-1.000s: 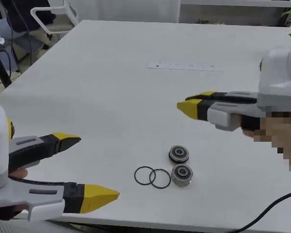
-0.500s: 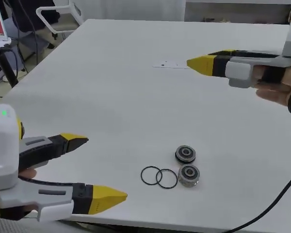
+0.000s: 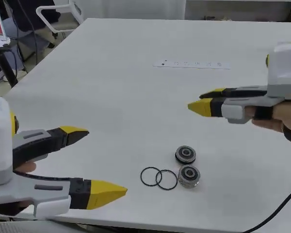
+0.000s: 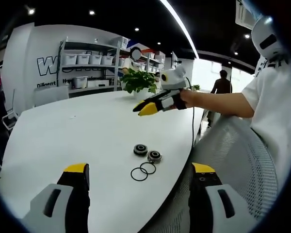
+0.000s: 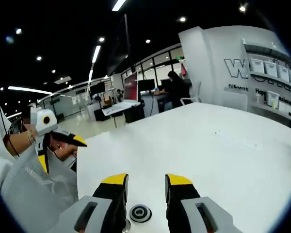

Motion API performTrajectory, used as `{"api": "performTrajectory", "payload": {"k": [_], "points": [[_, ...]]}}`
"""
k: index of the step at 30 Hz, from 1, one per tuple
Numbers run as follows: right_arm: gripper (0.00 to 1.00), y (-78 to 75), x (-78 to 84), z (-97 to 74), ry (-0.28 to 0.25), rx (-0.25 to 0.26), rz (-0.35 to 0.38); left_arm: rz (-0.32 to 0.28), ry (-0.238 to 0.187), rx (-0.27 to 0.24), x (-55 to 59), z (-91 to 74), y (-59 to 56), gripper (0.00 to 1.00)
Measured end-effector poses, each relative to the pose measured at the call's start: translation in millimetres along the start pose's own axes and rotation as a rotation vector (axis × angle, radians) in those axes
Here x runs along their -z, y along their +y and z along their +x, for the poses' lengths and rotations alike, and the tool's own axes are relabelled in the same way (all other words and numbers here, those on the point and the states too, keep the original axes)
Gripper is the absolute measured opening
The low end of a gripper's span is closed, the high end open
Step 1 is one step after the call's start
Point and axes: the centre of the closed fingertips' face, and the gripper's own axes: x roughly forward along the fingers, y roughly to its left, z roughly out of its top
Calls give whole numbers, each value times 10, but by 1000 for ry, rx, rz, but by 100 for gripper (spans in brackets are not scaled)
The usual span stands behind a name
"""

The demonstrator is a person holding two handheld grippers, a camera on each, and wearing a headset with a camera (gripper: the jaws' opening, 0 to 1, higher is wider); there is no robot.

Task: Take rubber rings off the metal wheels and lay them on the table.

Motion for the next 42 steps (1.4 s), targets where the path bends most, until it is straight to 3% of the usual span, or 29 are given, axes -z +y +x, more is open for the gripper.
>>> {"api": "performTrajectory", "payload": {"k": [4,7,9,12,14,16,20,22,24,25,31,35,42], "points": [[27,34,124,16,37,-11,-14,53,-8,14,-232,87,31,78],[25,31,231,-4,56,-14,-1,122,-39,43,-505,205,17,78],[25,24,309,-9,74,-12,3,148,-52,56,-622,293,22,77],[23,4,434,0,106,-8,2,225,-11,86,-706,491,43,76],[22,7,536,-2,133,-18,12,268,-22,115,-814,611,6,76],[22,19,608,-3,145,-29,29,272,-37,145,-905,714,-27,75],[21,45,677,15,152,-42,68,288,-56,164,-996,888,-4,75],[21,77,705,36,163,-51,69,288,-44,149,-950,1011,61,73],[20,106,734,48,174,-61,70,319,9,108,-830,1099,167,68],[20,117,744,53,178,-64,67,333,16,95,-779,1169,197,66],[19,115,766,72,175,-73,81,292,16,80,-505,1441,249,59],[18,96,804,74,183,-70,83,228,-29,85,-389,1517,198,55],[18,95,874,82,213,-69,69,232,22,94,-170,1595,160,46]]}}
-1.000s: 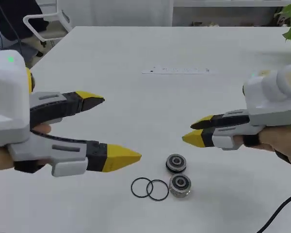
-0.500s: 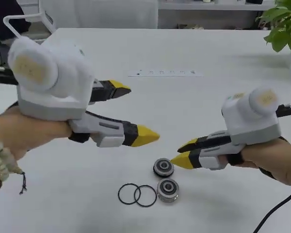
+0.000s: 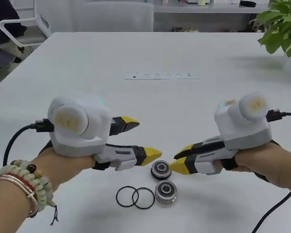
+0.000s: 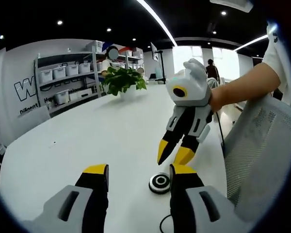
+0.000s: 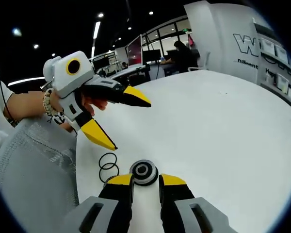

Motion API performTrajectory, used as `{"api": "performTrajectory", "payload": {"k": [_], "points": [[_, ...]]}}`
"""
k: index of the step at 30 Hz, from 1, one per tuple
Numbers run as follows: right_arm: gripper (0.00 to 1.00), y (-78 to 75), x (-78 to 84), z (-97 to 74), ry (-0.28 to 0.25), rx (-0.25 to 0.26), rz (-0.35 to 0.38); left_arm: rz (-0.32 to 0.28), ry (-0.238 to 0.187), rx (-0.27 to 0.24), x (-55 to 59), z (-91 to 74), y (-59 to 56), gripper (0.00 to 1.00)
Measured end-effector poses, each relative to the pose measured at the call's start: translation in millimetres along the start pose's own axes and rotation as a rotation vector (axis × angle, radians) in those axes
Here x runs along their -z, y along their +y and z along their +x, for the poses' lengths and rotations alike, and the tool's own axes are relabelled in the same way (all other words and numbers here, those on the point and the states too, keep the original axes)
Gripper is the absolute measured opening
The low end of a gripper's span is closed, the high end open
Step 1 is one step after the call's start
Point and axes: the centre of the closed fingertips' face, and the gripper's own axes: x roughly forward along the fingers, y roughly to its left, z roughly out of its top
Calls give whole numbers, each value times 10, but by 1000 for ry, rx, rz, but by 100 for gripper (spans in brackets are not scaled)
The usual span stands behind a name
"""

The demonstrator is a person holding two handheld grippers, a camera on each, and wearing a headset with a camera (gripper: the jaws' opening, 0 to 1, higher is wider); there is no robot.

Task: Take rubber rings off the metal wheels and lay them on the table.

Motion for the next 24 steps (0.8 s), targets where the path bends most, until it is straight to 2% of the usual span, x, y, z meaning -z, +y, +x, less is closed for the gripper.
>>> {"api": "performTrajectory", "payload": {"k": [2,4,7,11,13,18,20,24], "points": [[18,2,8,6,4,0,-2,-5,1,2,24,17,-15,45],[18,2,22,15,12,1,-6,-39,-11,-2,47,42,-26,40],[17,12,54,34,31,1,-17,-24,9,-6,108,67,-36,32],[17,12,94,52,51,-1,-25,-44,18,13,170,92,-89,33],[18,9,103,56,58,2,-27,-29,43,28,218,118,-142,32],[17,10,106,54,65,6,-38,-21,42,39,219,143,-198,31],[17,26,100,62,65,0,-45,18,60,50,256,160,-244,30],[17,50,123,89,80,-6,-65,35,81,59,319,183,-282,28]]}}
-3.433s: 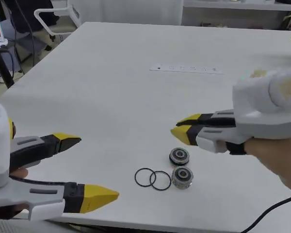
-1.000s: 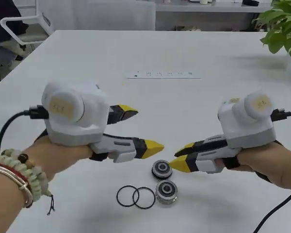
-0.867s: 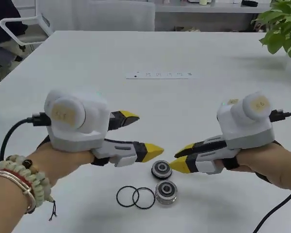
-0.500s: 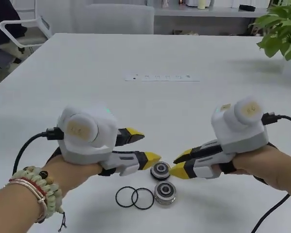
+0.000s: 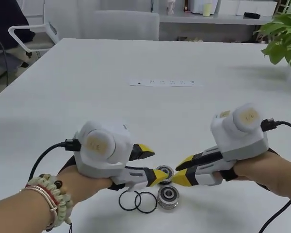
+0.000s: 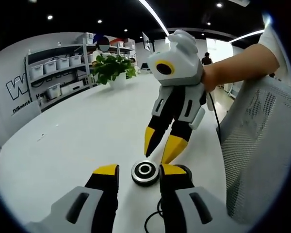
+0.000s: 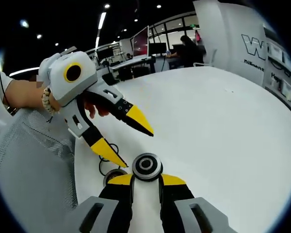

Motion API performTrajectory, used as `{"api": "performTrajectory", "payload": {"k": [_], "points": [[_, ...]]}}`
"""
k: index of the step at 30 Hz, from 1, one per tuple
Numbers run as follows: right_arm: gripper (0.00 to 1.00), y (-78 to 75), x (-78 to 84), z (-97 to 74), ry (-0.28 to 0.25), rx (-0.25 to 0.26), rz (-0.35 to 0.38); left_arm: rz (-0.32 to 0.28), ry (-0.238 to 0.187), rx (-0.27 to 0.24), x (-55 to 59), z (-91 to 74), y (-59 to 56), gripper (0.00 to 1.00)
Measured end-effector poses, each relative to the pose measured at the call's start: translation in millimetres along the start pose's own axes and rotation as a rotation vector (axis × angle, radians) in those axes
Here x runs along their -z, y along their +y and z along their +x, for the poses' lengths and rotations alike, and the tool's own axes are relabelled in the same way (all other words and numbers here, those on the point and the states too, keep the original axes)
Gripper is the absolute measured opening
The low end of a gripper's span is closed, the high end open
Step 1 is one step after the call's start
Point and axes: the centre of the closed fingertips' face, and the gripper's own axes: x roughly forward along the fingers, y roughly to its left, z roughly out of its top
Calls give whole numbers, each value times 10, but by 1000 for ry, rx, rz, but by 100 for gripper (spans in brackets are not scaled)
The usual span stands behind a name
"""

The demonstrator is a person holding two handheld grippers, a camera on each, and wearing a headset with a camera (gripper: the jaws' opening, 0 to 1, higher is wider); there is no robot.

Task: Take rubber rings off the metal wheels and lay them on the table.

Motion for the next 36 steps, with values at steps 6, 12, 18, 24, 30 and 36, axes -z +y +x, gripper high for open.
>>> {"api": "performTrajectory", "payload": {"k": [6,12,18,24,30,36], "points": [[17,-9,51,30,18,2,-6,18,21,21,50,72,-71,24],[18,-7,68,51,24,6,-10,7,13,6,48,115,-47,19],[18,-18,64,59,19,13,-9,-48,12,-10,79,149,-20,18],[18,-21,80,84,29,18,-20,-63,11,1,87,178,-56,13],[18,-27,89,95,35,22,-28,-107,-8,7,106,169,-68,10],[19,-9,73,113,34,20,-41,-105,-23,2,117,144,-56,8]]}}
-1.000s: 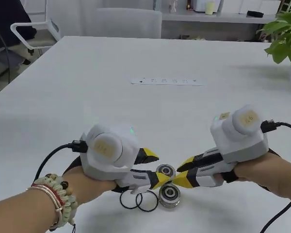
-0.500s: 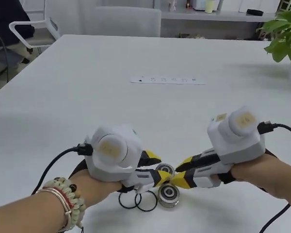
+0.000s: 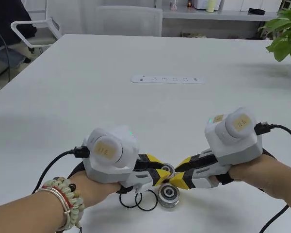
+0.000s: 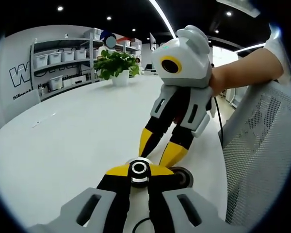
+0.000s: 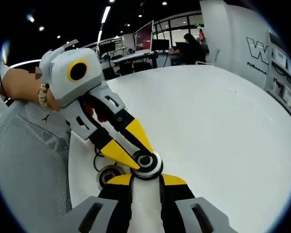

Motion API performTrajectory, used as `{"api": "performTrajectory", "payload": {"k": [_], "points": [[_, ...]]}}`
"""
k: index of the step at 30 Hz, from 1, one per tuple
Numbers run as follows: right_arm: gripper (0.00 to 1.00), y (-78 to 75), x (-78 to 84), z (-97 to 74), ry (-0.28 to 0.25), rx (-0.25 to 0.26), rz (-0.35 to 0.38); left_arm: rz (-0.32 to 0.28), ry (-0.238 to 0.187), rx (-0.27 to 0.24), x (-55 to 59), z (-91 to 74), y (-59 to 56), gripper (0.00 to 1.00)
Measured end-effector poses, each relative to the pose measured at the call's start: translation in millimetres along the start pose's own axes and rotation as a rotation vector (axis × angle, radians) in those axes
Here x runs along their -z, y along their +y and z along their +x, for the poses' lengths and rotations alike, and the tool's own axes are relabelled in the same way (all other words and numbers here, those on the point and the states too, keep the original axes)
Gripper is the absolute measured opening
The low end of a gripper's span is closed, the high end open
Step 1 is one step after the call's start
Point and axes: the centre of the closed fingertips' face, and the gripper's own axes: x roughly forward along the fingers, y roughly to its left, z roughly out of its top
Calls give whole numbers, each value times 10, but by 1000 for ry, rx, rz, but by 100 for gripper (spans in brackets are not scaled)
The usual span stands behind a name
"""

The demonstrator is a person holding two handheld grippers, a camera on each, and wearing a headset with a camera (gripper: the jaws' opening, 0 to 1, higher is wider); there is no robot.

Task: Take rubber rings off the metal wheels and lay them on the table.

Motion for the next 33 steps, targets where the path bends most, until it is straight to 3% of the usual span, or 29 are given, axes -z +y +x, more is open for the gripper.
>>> {"api": "performTrajectory", "payload": {"k": [7,11,25,29,33], "points": [[26,6,-52,51,-21,14,-10,-1,-5,-8,2,-7,0,8],[25,8,-51,94,-4,31,-68,1,-8,-10,0,-3,0,8],[19,0,-21,40,0,-2,-44,1,-7,-15,0,1,6,8],[21,21,-33,19,-9,-25,16,0,-7,-16,-1,2,5,8],[20,14,-24,36,-7,-10,3,-1,-8,-17,0,3,6,8]]}}
